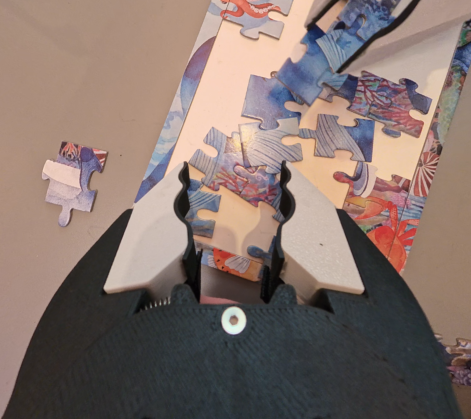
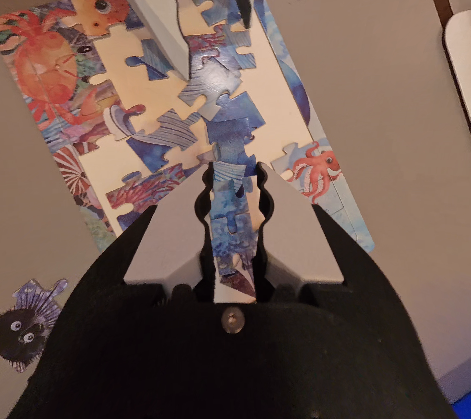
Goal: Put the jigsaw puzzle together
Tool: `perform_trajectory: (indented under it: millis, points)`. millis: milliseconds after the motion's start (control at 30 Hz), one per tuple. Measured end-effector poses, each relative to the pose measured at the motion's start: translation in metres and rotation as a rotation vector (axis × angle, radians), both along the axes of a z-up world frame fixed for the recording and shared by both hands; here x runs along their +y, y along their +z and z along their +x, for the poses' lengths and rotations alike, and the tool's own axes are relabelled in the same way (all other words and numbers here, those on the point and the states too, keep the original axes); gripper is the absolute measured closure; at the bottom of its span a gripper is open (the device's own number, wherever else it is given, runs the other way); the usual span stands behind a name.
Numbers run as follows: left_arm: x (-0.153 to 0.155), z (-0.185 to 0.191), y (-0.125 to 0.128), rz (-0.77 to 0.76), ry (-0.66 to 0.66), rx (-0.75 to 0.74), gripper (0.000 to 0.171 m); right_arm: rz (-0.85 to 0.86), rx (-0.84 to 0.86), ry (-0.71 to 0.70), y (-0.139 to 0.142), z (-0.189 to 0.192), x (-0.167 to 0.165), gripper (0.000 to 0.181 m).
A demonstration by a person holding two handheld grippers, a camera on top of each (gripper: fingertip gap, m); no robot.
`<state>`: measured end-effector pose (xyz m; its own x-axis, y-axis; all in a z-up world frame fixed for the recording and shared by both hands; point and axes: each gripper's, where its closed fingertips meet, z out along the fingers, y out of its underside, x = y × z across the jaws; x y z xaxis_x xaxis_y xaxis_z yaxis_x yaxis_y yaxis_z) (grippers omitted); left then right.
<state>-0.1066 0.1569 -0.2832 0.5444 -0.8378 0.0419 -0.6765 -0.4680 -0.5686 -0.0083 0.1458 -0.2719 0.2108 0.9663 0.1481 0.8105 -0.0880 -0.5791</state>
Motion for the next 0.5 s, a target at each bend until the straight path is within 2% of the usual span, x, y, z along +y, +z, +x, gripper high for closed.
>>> perform_trajectory:
  millis: [133, 233, 367, 500]
  points:
    - [0.000, 0.000, 0.000, 0.000, 0.001, -0.002, 0.103, 0.005, 0.024, -0.084, 0.000, 0.005, 0.015, 0.147]
    - [0.000, 0.000, 0.000, -0.001, 0.001, -0.004, 0.103, 0.024, 0.046, -0.070, 0.009, 0.003, 0.013, 0.140]
    - [0.001, 0.000, 0.000, -0.001, 0.002, -0.004, 0.103, -0.033, 0.080, 0.089, 0.015, -0.011, -0.019, 0.143]
    - [0.001, -0.001, 0.000, -0.001, 0.002, -0.003, 0.103, -0.099, 0.030, 0.203, -0.001, -0.022, -0.047, 0.140]
